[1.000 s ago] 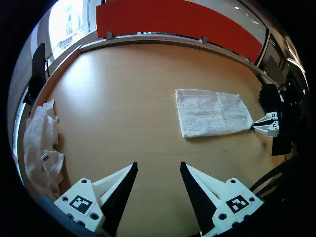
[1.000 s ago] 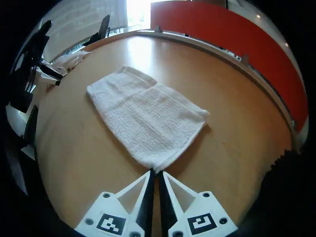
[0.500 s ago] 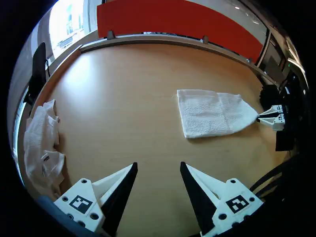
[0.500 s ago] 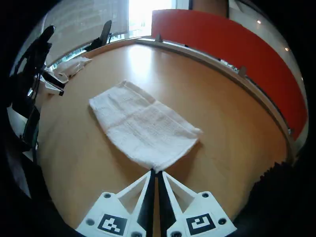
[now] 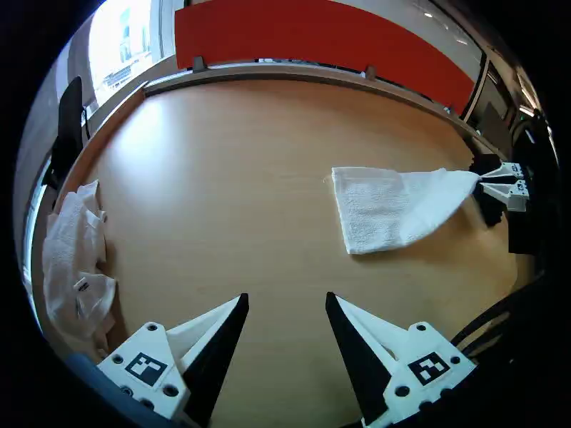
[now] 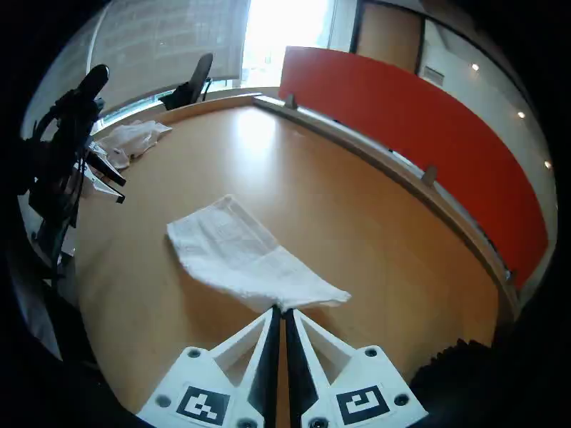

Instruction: Fold towel

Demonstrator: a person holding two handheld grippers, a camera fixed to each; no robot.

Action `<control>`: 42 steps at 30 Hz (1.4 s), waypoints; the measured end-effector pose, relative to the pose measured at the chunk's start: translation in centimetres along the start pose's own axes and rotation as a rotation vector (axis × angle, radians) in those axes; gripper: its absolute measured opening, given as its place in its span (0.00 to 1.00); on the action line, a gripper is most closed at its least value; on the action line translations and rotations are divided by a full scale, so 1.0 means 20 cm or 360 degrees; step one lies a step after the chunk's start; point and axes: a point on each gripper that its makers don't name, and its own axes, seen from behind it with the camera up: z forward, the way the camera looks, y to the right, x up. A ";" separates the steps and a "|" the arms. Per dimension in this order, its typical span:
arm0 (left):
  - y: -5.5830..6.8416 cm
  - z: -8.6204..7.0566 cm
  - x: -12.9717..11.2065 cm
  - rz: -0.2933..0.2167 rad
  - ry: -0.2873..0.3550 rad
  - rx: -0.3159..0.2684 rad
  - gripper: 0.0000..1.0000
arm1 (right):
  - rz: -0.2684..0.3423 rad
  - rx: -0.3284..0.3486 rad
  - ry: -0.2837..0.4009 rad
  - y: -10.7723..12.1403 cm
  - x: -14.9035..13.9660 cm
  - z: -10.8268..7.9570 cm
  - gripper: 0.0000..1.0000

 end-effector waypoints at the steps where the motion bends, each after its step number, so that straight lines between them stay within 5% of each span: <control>1: 0.00 0.00 0.00 0.0000 0.0001 -0.0001 0.79 | -0.0004 -0.0004 0.0006 0.01 0.01 -0.01 0.05; 18: 0.04 -0.01 0.00 -0.0005 0.0010 -0.0019 0.79 | -0.0089 0.0021 0.0037 -0.02 0.09 -0.03 0.05; 42: 0.06 -0.02 0.02 -0.0026 0.0031 -0.0036 0.79 | -0.0194 0.0247 0.0088 -0.38 0.29 0.23 0.05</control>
